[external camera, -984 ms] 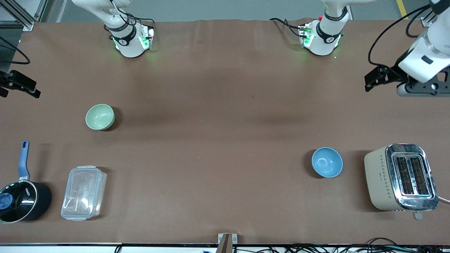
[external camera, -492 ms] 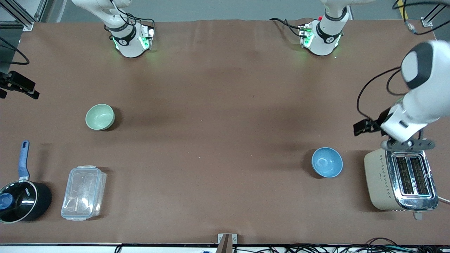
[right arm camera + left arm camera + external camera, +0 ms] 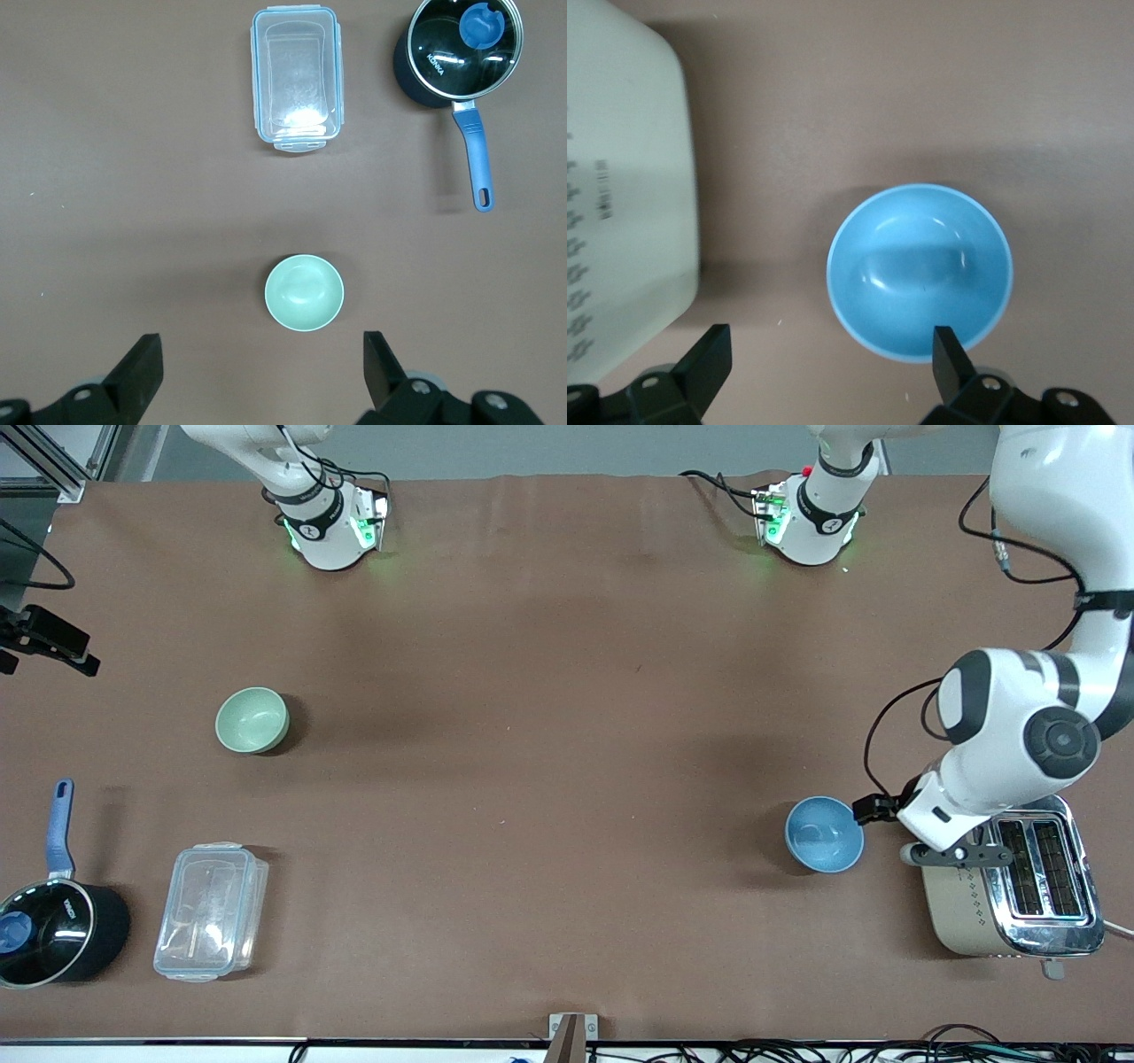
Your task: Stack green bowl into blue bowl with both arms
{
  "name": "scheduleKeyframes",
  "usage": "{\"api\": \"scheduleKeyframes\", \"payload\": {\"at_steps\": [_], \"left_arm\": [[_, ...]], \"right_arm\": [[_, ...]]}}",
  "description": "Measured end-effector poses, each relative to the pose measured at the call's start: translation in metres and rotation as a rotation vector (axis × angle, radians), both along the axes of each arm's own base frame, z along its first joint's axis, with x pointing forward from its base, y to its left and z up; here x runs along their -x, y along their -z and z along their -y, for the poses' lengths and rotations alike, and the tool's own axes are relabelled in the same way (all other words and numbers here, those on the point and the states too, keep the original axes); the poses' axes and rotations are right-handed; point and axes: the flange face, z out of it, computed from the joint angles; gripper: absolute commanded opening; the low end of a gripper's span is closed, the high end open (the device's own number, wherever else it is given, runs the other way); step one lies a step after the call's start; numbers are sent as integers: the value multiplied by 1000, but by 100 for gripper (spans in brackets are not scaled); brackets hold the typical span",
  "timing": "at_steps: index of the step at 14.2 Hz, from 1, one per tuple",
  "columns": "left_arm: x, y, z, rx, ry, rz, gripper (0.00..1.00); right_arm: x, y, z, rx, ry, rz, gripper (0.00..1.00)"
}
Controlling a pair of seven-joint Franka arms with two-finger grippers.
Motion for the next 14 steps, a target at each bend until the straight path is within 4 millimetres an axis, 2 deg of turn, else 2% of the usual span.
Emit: {"api": "scheduleKeyframes", "payload": {"at_steps": [3,5,7,10,12,14], "left_arm": [[-4,37,-3,4,-21,-10,79],[-3,59,-8,8,-29,-29,68],[-2,74,-9,9,-30,-49,56],[-1,86,-7,10,-29,-65,28],[0,91,-7,11,-28,-71,18],[0,96,-6,12,-28,-76,14]], "right_arm": [[-3,20,7,-2,11,-22,97],[-4,44,29,-10,22,-39,100],[-3,83,61,-32,10,-68,100],[8,148,107,-115,34,-86,100],[19,186,123,-168,74,-92,100],[30,222,122,-231,107,-92,100]]}}
